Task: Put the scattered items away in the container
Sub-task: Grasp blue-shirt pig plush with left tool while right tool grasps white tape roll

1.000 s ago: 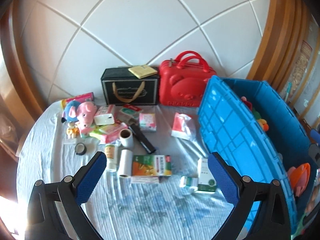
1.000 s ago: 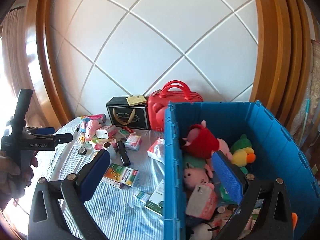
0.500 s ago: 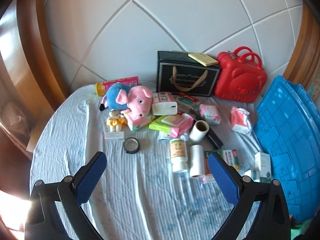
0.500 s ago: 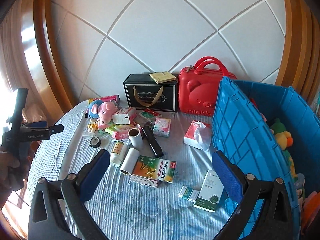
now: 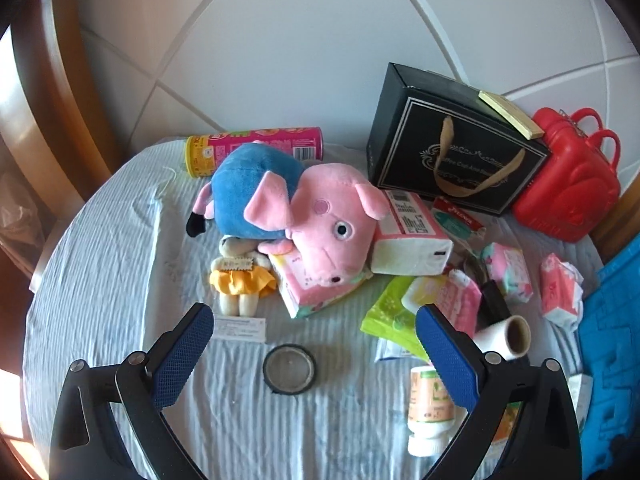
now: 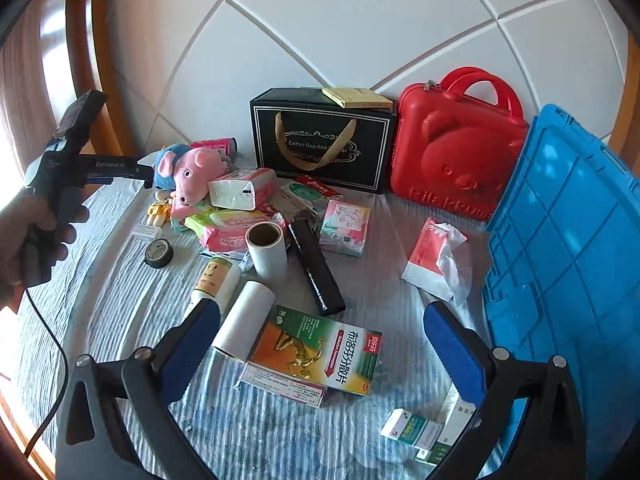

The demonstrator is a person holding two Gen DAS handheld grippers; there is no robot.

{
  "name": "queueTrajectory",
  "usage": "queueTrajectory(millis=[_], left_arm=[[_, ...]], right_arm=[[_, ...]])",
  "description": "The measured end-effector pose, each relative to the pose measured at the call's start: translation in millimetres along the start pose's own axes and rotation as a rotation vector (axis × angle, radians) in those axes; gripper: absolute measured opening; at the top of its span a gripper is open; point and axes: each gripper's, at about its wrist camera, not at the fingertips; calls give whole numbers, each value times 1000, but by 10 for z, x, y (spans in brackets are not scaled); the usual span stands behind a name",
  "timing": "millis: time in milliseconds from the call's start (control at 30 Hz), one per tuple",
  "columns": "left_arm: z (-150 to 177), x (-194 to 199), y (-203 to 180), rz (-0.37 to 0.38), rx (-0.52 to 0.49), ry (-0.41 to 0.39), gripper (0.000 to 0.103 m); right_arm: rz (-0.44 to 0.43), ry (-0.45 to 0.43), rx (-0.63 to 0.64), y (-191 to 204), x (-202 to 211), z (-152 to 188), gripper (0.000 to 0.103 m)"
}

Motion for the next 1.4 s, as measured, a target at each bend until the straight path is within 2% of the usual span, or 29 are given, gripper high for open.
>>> queueTrajectory(millis=[100, 200, 267, 367, 433, 500, 600, 633, 667, 700, 800, 967, 1167, 1200, 1233, 1267, 1300, 1400], left_arm=[[-155, -387, 14, -31, 32, 18, 102], [-284, -713, 97, -59, 121, 36, 102], [-353, -874, 119, -43, 173, 48, 102], [-450, -963, -25, -16, 183, 30, 102], [-511, -1016, -173, -55, 159, 22, 102], [-581, -1142, -209, -102, 197, 52, 102], [-651, -1357, -160, -123, 241, 105, 102], [-657, -1382, -127, -123, 251, 107, 97], [-651, -1366, -93, -115, 259, 103, 73], [-641, -1311, -75, -126, 257, 88, 67], [-555, -1150, -20, -117, 245, 64, 64], [-347, -767, 166, -96, 239, 15, 63], [-98, -330, 431, -81, 224, -21, 63], [-54, -268, 463, -78, 220, -25, 64], [-16, -205, 501, -78, 214, -31, 64], [9, -157, 532, -77, 210, -38, 64], [54, -95, 563, -77, 206, -43, 64], [172, 54, 639, -84, 188, -51, 64]], right_arm=[[-21, -9, 24, 72, -350, -52, 103], [-15, 9, 45, 179, -732, -84, 103], [-25, 22, 36, 205, -912, -79, 103], [-35, 21, 24, 213, -1023, -61, 103], [-33, 25, 35, 207, -1053, -50, 103], [-27, 27, 43, 190, -1081, -50, 103], [-23, 30, 38, 147, -1117, -64, 103], [-20, 30, 39, 140, -1127, -68, 103], [-20, 31, 40, 135, -1137, -68, 103], [-20, 29, 41, 133, -1150, -70, 103], [-26, 30, 48, 173, -1216, -85, 103], [-67, 10, 92, 424, -1404, -148, 103], [-23, 30, 104, 627, -1778, -217, 103], [-14, 37, 101, 633, -1832, -232, 98], [-15, 51, 97, 634, -1882, -242, 82], [-8, 64, 95, 639, -1922, -249, 71], [-6, 72, 96, 644, -1943, -252, 50], [-6, 69, 79, 642, -1903, -267, 47]])
Point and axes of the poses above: each gripper's, at about its wrist camera, not at the fingertips, and x roughly against the way its jaws point, y to its left, z to its underside, and after that the axes turned 3 degrees about y, right-handed
